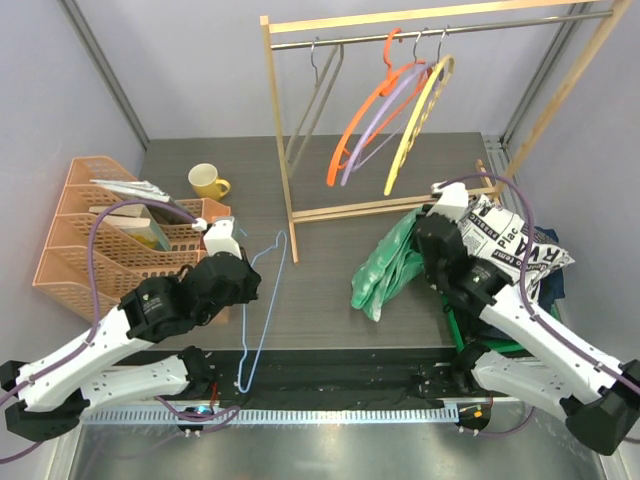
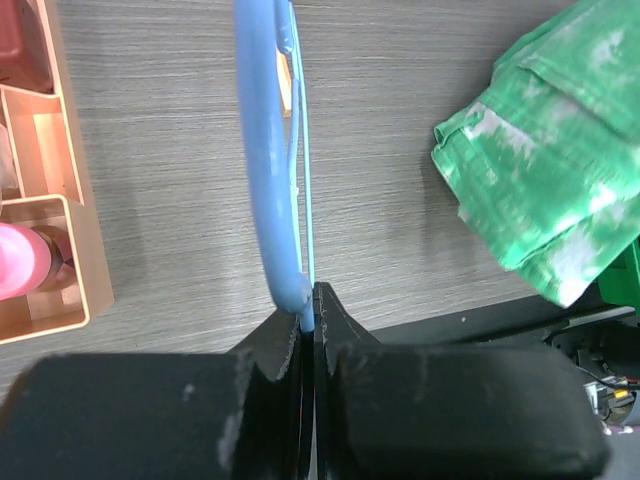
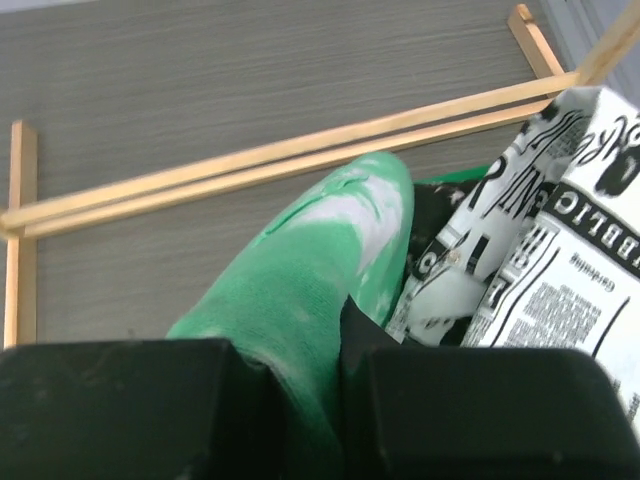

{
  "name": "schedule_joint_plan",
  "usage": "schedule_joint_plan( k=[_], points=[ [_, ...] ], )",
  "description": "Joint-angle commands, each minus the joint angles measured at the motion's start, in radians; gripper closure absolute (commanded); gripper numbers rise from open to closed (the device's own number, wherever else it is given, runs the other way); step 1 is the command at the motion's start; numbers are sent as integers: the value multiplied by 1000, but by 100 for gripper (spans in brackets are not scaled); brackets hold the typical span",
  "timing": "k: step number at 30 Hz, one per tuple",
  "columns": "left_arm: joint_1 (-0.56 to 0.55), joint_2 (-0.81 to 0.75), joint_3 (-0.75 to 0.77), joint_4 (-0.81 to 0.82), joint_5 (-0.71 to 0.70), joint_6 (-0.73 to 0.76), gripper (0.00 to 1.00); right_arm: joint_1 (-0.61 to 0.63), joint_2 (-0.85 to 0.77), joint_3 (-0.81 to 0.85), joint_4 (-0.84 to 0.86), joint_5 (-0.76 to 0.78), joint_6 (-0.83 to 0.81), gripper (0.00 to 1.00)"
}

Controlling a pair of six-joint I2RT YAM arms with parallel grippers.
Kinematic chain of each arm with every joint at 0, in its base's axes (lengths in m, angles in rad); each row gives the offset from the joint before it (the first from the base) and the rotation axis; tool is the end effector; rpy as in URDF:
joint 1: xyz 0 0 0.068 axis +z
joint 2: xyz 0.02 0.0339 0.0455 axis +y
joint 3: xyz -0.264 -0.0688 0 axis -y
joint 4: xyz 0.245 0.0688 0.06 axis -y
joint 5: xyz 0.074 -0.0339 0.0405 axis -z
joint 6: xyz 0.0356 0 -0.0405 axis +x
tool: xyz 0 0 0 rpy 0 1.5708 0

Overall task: Remove the trousers from the hanger
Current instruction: Place the trousers into the basket

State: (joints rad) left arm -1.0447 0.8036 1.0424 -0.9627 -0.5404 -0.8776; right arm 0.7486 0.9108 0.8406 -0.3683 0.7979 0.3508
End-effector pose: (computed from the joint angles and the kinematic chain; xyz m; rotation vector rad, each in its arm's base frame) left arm 0.0856 -0.1109 0.3506 -0.0899 2.2111 -0.4632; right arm 0.1611 0.1149 0.3228 0.1176 1.8684 -0.0496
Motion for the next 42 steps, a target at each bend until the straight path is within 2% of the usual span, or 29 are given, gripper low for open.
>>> schedule_joint_plan(
  k=[1, 2, 3, 4, 5, 6, 8, 9, 13, 19, 24, 30, 37, 42],
  points=[
    [5, -40, 21, -2, -21, 12, 100, -248, 17, 80, 189, -306, 7, 99],
    [5, -46, 21, -10, -24, 14, 100, -299, 26, 103, 196, -427, 19, 99],
    [5, -52, 19, -13, -29, 12, 100, -395, 52, 118, 203, -481, 27, 99],
    [5, -60, 21, -14, -30, 11, 100, -440, 68, 135, 215, -533, 33, 99],
    [5, -61, 24, -21, -32, 11, 100, -481, 83, 168, 221, -649, 40, 99],
    [5, -66, 25, -24, -32, 11, 100, -562, 103, 187, 224, -692, 57, 99],
    [5, -69, 33, -25, -32, 12, 100, -636, 144, 239, 236, -778, 77, 99],
    [5, -69, 39, -27, -30, 12, 100, -672, 155, 255, 241, -869, 106, 99],
    [5, -63, 48, -22, -29, 23, 100, -854, 207, 340, 249, -1011, 168, 99],
    [5, -38, 82, -21, -30, 58, 100, -1025, 223, 442, 215, -1147, 203, 99],
    [6, -9, 117, -11, -20, 91, 100, -1077, 211, 489, 166, -1160, 221, 99],
    [6, -10, 128, 1, 0, 114, 100, -1147, 168, 545, 30, -1151, 186, 99],
    [6, -21, 125, 21, 54, 137, 100, -1302, 155, 572, -193, -1116, 106, 99],
    [5, -18, 125, 33, 94, 163, 100, -1336, 163, 566, -381, -1007, 48, 99]
  ],
)
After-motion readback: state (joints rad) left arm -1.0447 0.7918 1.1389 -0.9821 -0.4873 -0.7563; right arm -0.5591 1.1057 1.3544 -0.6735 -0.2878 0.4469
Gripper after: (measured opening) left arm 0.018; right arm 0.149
